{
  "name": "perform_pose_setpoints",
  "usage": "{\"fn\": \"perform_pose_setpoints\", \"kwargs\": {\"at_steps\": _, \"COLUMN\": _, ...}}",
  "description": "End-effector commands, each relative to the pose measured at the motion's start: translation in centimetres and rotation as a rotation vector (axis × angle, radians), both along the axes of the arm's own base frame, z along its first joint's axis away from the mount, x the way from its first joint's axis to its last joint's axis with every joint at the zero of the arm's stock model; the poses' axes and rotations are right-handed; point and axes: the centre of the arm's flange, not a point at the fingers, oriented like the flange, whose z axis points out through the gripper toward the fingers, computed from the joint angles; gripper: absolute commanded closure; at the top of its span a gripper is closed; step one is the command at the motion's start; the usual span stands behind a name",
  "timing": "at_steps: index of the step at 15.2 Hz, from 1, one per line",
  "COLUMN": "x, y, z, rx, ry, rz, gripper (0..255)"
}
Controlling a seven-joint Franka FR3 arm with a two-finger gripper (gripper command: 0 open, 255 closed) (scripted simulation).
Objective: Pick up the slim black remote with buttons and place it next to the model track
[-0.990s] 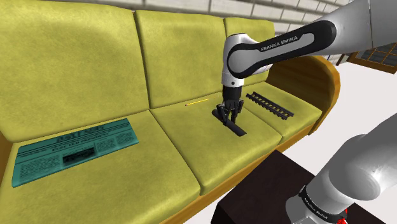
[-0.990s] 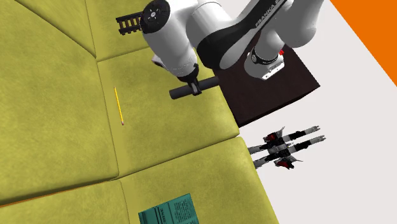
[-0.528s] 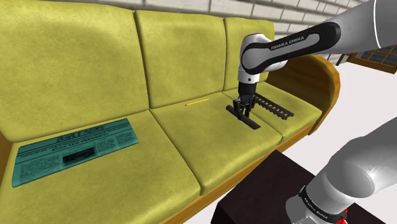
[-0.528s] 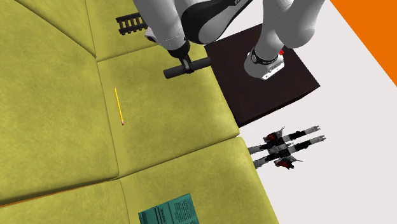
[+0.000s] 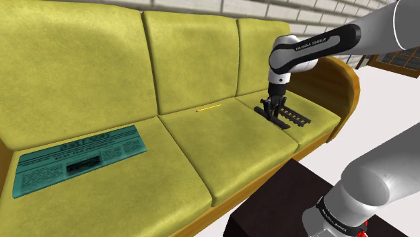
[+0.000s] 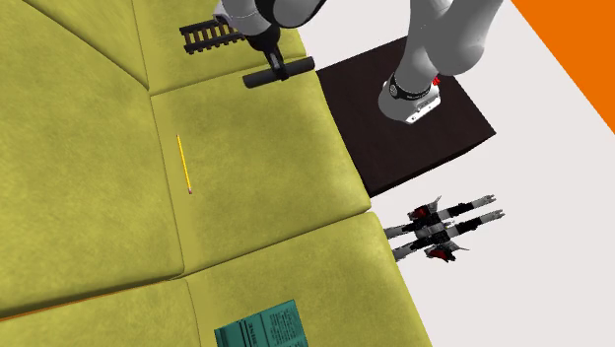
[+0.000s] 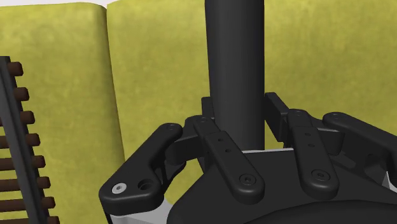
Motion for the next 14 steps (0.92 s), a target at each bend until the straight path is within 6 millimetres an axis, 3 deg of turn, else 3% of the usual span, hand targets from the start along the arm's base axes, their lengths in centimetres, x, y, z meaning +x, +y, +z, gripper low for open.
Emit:
{"fn": "perform_pose_setpoints", "kwargs": {"at_steps": 1, "x": -0.1, "y": -2.8, "z": -0.1, "rx": 0.000, "ry": 0.000, "rz": 0.001, "gripper": 255}}
{"fn": "perform_pose_setpoints", "kwargs": {"at_steps": 14, "x": -1.8, "y": -19.9, "z": -0.1, "rx": 0.000, "ry": 0.000, "rz": 0.001, "gripper": 255}}
